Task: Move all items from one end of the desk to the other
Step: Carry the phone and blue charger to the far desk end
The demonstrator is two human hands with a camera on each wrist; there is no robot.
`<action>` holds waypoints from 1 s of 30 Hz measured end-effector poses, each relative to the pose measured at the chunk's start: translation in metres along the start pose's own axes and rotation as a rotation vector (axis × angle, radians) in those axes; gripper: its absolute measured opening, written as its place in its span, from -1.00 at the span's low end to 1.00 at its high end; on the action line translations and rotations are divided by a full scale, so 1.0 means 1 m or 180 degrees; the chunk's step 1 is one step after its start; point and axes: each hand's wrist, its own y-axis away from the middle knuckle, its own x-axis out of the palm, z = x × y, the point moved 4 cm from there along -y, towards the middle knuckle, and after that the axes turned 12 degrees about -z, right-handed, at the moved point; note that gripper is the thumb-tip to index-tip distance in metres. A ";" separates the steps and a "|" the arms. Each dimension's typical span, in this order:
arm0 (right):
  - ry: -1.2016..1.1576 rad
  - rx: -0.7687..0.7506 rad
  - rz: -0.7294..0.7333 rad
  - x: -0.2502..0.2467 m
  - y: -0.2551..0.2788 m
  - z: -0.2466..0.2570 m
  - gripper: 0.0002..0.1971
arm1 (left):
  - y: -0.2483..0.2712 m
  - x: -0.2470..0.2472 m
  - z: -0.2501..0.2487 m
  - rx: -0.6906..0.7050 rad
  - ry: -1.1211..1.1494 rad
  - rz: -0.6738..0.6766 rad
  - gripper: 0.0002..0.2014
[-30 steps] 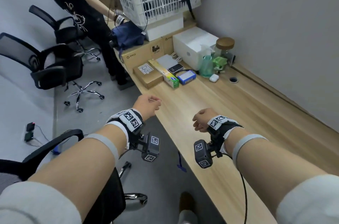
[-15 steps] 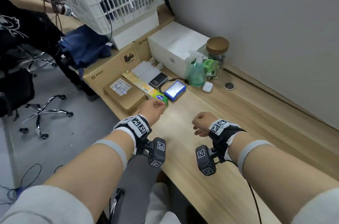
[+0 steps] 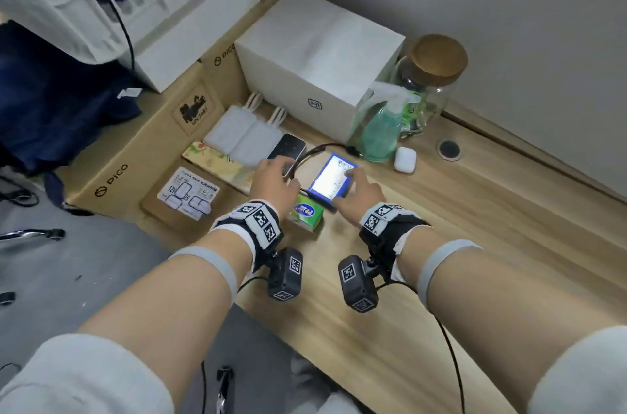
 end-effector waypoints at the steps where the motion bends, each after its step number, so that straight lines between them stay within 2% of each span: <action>1: 0.0145 -0.0091 0.0039 0.006 -0.007 0.003 -0.34 | -0.009 0.002 -0.001 0.0076 -0.0125 0.0096 -0.56; 5: 0.0883 -0.0647 0.0073 0.026 -0.027 0.013 -0.32 | -0.040 0.016 -0.004 0.0109 -0.0572 0.0450 -0.47; 10: 0.1452 -0.0730 -0.0090 0.020 -0.034 0.017 -0.43 | -0.059 0.027 -0.009 0.0133 -0.0841 0.0251 -0.43; 15: 0.1504 -0.0369 -0.0259 0.010 -0.036 0.014 -0.62 | -0.068 0.032 -0.014 0.0005 -0.0914 0.0049 -0.55; 17: 0.1660 -0.0257 -0.0281 0.005 -0.035 0.001 -0.55 | -0.072 0.036 -0.013 -0.0045 -0.0994 -0.0029 -0.58; 21: 0.1615 -0.0081 -0.0544 -0.013 -0.029 -0.030 -0.28 | -0.074 0.048 -0.012 -0.0078 -0.1271 -0.0163 -0.43; 23: 0.1576 0.0152 -0.0516 -0.022 -0.027 -0.050 -0.10 | -0.073 0.051 -0.015 -0.0167 -0.1334 -0.0235 -0.42; 24: 0.1540 0.0302 -0.0470 -0.026 -0.025 -0.059 -0.08 | -0.071 0.052 -0.016 -0.0259 -0.1319 -0.0233 -0.41; 27: 0.1587 0.0546 -0.0385 -0.037 -0.016 -0.085 -0.19 | -0.061 0.056 -0.020 -0.0437 -0.1309 -0.0155 -0.30; 30: 0.1572 0.0549 -0.0395 -0.043 -0.003 -0.104 -0.24 | -0.042 0.063 -0.025 -0.0312 -0.1437 0.0013 -0.17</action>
